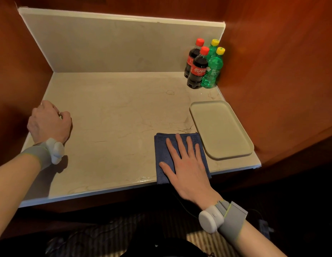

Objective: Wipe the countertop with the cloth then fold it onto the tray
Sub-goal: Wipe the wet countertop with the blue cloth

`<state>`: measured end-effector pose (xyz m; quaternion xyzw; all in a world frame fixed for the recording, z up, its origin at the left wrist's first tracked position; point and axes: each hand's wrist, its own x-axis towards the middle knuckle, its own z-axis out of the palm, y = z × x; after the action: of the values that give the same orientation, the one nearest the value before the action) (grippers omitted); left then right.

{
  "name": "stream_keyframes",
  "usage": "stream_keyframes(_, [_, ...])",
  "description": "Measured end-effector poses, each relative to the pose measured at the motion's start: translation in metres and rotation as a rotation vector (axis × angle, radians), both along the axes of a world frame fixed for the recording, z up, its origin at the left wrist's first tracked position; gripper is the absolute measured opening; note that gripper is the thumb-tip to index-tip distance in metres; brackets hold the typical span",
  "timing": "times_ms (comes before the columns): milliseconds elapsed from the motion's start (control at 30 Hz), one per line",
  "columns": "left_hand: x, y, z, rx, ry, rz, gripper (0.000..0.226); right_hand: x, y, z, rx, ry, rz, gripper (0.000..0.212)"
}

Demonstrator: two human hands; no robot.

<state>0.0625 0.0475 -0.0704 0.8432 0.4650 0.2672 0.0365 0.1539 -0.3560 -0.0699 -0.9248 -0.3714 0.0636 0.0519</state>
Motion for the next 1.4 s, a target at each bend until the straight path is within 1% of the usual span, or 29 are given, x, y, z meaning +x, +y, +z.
stream_keyframes(400, [0.001,0.001,0.001,-0.06,0.004,-0.015,0.017,0.054,0.043,0.001,0.015,-0.02,0.022,0.076])
stream_keyframes(700, [0.001,0.005,-0.003,-0.039,-0.003,-0.029,0.019,0.099,0.083,0.003,0.038,0.031,0.01,0.075])
stream_keyframes(933, [0.003,0.01,-0.003,-0.081,0.013,-0.005,0.019,0.13,0.113,0.003,0.029,0.018,-0.004,0.076])
stream_keyframes(1233, [0.002,0.013,-0.004,-0.114,0.013,-0.01,0.017,0.166,0.146,-0.001,0.058,-0.013,-0.124,0.076])
stream_keyframes(1333, [0.002,0.013,-0.005,-0.12,0.013,-0.002,0.017,0.178,0.154,-0.005,0.066,-0.041,-0.206,0.076])
stream_keyframes(1400, [0.002,0.014,-0.005,-0.126,0.01,0.003,0.017,0.184,0.161,-0.007,0.08,-0.052,-0.298,0.077])
